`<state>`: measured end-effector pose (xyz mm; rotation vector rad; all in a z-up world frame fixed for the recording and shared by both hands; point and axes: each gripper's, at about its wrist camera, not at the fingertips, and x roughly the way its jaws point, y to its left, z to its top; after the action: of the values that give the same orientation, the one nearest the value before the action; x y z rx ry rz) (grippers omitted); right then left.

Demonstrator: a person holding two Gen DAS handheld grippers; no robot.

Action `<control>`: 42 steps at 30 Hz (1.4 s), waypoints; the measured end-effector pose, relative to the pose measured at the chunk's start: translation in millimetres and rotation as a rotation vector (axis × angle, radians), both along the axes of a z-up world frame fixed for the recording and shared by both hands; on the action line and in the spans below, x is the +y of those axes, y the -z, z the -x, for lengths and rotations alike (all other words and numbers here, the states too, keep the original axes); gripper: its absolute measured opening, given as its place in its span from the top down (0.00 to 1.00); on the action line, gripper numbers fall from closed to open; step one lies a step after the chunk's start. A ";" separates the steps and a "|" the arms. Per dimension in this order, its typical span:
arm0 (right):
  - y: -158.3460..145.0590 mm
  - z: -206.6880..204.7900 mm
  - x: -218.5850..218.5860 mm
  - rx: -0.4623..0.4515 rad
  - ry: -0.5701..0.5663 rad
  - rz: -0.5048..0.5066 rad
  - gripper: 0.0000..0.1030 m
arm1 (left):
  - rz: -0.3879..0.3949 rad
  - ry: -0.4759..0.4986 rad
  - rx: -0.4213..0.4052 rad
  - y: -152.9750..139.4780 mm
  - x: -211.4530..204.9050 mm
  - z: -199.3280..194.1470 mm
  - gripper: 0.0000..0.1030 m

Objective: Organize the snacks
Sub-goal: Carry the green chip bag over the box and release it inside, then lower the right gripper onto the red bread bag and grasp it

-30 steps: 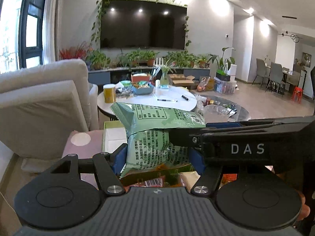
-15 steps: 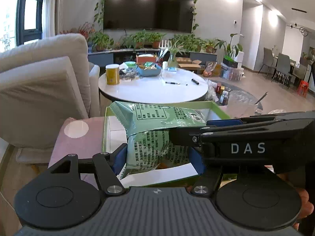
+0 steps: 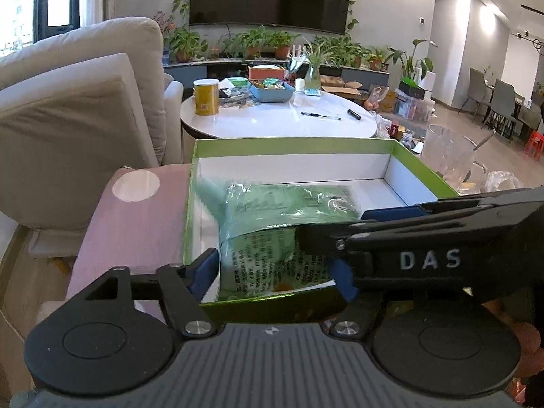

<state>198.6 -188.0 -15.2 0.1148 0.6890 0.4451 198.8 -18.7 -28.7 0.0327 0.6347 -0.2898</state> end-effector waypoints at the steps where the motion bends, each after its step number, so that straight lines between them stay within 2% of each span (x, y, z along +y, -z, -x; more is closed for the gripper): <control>1: -0.7 3.4 -1.4 -0.002 0.002 -0.006 0.43 | -0.003 -0.007 -0.005 -1.1 1.3 2.9 0.27; 7: -13.4 18.8 -8.8 -0.030 0.013 -0.010 0.43 | 0.018 -0.012 -0.019 -13.7 10.2 24.2 0.26; 9: -17.3 23.0 -12.7 -0.038 0.021 -0.021 0.44 | 0.011 -0.030 -0.031 -17.4 11.3 31.9 0.22; 12: -23.6 34.9 -20.4 -0.048 0.035 -0.038 0.43 | 0.002 -0.046 -0.050 -22.6 13.5 44.9 0.21; 21: -31.9 69.9 -26.0 -0.061 0.031 -0.066 0.43 | 0.012 -0.066 0.005 -13.8 23.8 71.0 0.21; 26: -24.5 77.0 -7.1 -0.002 -0.017 -0.084 0.43 | 0.034 -0.088 0.041 -3.1 32.1 84.2 0.21; 35: 1.7 64.0 26.6 0.120 -0.018 -0.050 0.40 | 0.088 -0.035 0.075 9.7 39.1 85.7 0.19; 42: 9.5 58.9 36.2 0.139 -0.019 0.013 0.40 | 0.147 0.010 0.119 22.5 40.3 76.9 0.17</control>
<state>139.7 -151.8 -24.7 0.1279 0.8299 0.4535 121.8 21.6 -51.2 -0.1230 0.7298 -0.3494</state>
